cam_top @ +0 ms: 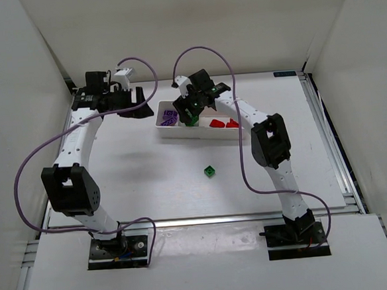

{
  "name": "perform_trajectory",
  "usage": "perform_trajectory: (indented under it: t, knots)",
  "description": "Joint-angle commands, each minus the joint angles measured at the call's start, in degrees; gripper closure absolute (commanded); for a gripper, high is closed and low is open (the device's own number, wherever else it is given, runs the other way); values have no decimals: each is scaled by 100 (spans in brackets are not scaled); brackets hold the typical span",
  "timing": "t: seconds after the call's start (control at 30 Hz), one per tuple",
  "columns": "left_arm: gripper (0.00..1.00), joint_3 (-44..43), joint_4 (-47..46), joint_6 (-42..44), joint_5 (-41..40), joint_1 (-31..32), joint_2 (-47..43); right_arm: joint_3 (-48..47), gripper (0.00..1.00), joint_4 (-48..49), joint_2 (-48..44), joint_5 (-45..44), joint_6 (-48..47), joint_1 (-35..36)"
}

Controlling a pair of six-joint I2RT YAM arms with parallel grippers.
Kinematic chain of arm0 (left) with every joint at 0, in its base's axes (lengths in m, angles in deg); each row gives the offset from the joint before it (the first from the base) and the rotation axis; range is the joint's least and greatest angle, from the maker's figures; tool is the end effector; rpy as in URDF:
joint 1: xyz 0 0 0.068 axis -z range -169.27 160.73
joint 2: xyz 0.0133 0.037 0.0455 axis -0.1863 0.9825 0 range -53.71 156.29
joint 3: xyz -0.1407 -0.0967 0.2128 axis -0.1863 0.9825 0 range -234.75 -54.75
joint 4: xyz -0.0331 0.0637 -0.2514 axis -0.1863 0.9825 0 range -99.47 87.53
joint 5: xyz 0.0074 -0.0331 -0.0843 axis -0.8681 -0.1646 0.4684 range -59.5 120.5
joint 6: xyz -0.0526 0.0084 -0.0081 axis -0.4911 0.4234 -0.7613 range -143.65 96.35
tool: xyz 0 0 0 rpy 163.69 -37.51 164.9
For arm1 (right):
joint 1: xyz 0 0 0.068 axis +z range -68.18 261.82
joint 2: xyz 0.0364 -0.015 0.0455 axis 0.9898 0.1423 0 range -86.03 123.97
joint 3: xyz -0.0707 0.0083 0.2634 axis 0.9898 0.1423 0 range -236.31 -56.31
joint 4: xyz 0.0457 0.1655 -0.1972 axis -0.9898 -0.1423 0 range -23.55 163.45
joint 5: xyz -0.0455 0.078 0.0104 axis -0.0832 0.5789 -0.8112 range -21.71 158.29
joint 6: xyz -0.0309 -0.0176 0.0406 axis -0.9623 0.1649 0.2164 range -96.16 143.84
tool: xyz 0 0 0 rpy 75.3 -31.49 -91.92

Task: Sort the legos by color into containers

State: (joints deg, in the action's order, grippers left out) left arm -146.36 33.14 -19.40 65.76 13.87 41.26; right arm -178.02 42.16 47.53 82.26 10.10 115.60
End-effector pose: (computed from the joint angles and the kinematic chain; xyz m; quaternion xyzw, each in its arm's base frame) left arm 0.3608 -0.0404 0.3480 0.1702 0.8744 -0.2773 0.3600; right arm 0.4385 0.3036 0.2390 -0.4112 0.8140 0.1786 0.3692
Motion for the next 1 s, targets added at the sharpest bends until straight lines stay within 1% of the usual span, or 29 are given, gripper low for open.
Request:
perform_trajectory:
  t: [0.0,0.03,0.07,0.13,0.17,0.23,0.27,0.33,0.37,0.43,0.47,0.5,0.53,0.57,0.6,0.63,0.67,0.77,0.8,0.97]
  knots:
    - [11,257,72,339,806,81,-489,33,20,158,-382,-35,73,6]
    - [12,319,72,461,980,91,-533,59,20,167,-435,-70,90,6]
    - [14,398,72,898,1435,125,-664,129,20,184,-479,-123,134,-29]
    - [14,766,72,1427,1553,432,-901,217,21,272,-760,-211,248,-117]
    - [14,916,63,1951,1606,547,-1024,348,21,298,-874,-255,284,-256]
    - [13,1275,72,2272,1632,801,-1253,507,21,325,-1278,-483,467,-537]
    - [13,1365,72,2378,1633,881,-1262,525,21,229,-1410,-553,547,-678]
    - [13,1471,160,2676,1563,1258,-1166,534,21,27,-1753,-703,810,-942]
    - [13,1497,160,2764,1493,1434,-1131,543,21,-235,-1963,-756,872,-1204]
    - [14,1559,125,3028,1159,1794,-991,613,21,-473,-2192,-835,1082,-1470]
    - [16,1681,-84,3046,740,2205,-938,718,21,-614,-2437,-887,1145,-1714]
    - [17,1760,-243,2977,501,2400,-842,797,21,-685,-2544,-931,1171,-1839]
    - [17,1935,-653,2898,264,2750,-797,989,21,-747,-2815,-984,1189,-1988]
    - [17,2015,-840,2732,18,2902,-753,1104,21,-799,-2957,-1054,1207,-2068]
    - [17,2068,-999,2626,-411,3042,-683,1236,21,-817,-3080,-1081,1242,-2173]
    - [16,2086,-1157,2503,-563,3174,-482,1516,21,-835,-3342,-1116,1277,-2365]
    - [16,2077,-1332,2258,-669,3341,-367,1658,21,-852,-3458,-1143,1321,-2472]
    - [17,2051,-1527,2045,-635,3535,64,2106,21,-993,-3854,-1117,1549,-2832]
    - [17,2060,-1597,2010,-739,3597,134,2308,21,-1045,-3968,-1108,1584,-2946]
    - [17,2051,-1984,1703,-1109,3869,626,2696,21,-1125,-4452,-1090,1515,-3088]
